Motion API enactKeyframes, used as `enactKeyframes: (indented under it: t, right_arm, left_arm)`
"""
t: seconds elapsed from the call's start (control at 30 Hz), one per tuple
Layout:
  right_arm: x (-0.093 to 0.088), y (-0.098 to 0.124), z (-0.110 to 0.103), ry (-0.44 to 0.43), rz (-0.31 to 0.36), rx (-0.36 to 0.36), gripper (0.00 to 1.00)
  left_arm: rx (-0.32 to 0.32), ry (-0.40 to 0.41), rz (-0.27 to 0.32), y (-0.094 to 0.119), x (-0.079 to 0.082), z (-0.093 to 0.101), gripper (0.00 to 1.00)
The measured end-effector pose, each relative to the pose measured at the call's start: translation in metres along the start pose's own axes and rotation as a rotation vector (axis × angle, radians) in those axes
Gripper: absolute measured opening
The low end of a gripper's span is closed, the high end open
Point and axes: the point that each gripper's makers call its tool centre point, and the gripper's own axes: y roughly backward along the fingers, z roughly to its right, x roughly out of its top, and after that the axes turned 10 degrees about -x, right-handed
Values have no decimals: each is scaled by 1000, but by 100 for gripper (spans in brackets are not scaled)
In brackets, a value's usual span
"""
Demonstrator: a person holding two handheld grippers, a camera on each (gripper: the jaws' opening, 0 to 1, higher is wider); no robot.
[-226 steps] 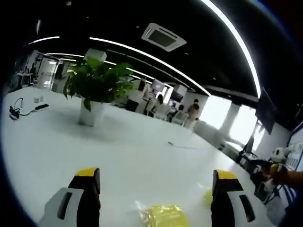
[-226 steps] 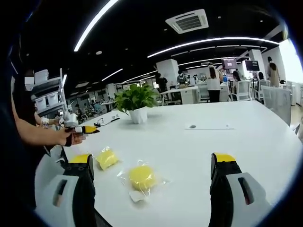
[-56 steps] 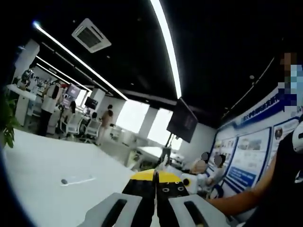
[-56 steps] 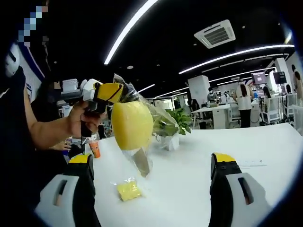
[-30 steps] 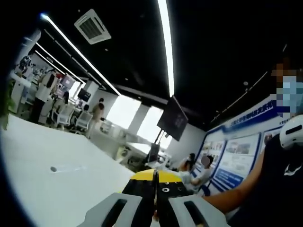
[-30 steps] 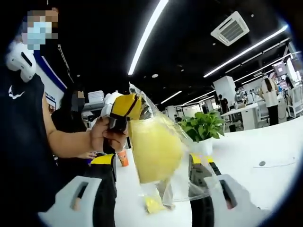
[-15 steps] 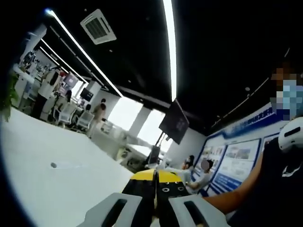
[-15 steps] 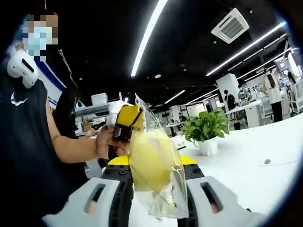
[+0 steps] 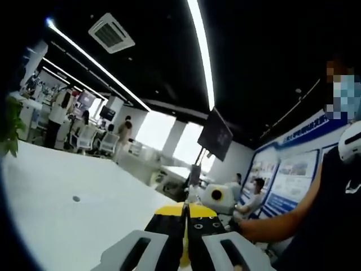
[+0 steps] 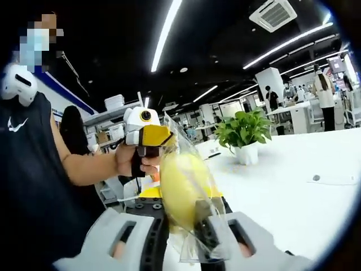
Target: Compare the silicone blocks by pressing each to a similar depth, holding the contact briefly, and releasing to observe deformation and rebound differences across the visible hardness samples.
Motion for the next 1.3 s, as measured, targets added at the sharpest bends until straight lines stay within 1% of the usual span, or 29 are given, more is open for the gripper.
enactKeyframes:
  t: [0.03,0.07,0.13,0.17,0.2,0.27,0.4,0.63,0.7,0.83,1.0,1.3]
  right_arm:
    - [-1,0,1,4,-8,-5,9]
    - [-2,0,0,22,-23,-11,8]
    - [-6,-2,-2,32,-57,-4,7]
    - [-6,-2,-4,42,-62,1,7]
    - [-6,-3,-5,43,-60,-2,6]
    - [-7,-2,-3,42,-65,-3,6]
    - [-11,-2,-1,49,-81,-22,5]
    - [-7,-3,1,55,-86,-17,5]
    - [-4,-4,1,57,-85,-15,5]
    - [-4,-7,3,62,-95,-13,5]
    - [-6,-11,3,61,-114,-9,3]
    - [-10,-11,4,62,-134,-6,3]
  left_arm:
    - [1,-41,-12,0,0,0,0]
    - [-11,-63,-54,0,-6,2,0]
    - [1,-93,-89,-2,-12,2,1]
    - [2,-76,-77,-2,-10,2,1]
    - [6,-66,-78,-1,-10,1,1]
    - [-2,-68,-79,0,-11,2,0]
    - [1,-45,-82,3,-15,-1,0]
    - [3,-70,-82,3,-12,-1,0]
    - [5,-66,-72,3,-9,-2,0]
    - [13,-61,-73,4,-8,-5,0]
    - [26,-52,-76,7,-9,-8,0]
    - [31,-32,-72,8,-12,-10,0]
